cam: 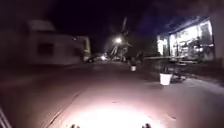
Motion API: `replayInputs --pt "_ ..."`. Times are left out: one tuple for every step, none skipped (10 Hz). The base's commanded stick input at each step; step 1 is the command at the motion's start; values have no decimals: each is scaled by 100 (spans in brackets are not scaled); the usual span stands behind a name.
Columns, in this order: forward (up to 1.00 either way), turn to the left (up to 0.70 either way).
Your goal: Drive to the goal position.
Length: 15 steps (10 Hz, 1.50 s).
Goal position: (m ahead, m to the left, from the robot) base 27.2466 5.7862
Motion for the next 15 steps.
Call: replayInputs --pt "85 0" --pt "85 0" --pt "85 0" --pt "85 0" --pt "85 0" --pt "85 0" --pt "85 0" --pt "85 0" --pt "85 0" --pt "85 0" --pt "85 -9" --pt "85 -27" --pt "85 -30" --pt "85 -32" --pt "85 0"
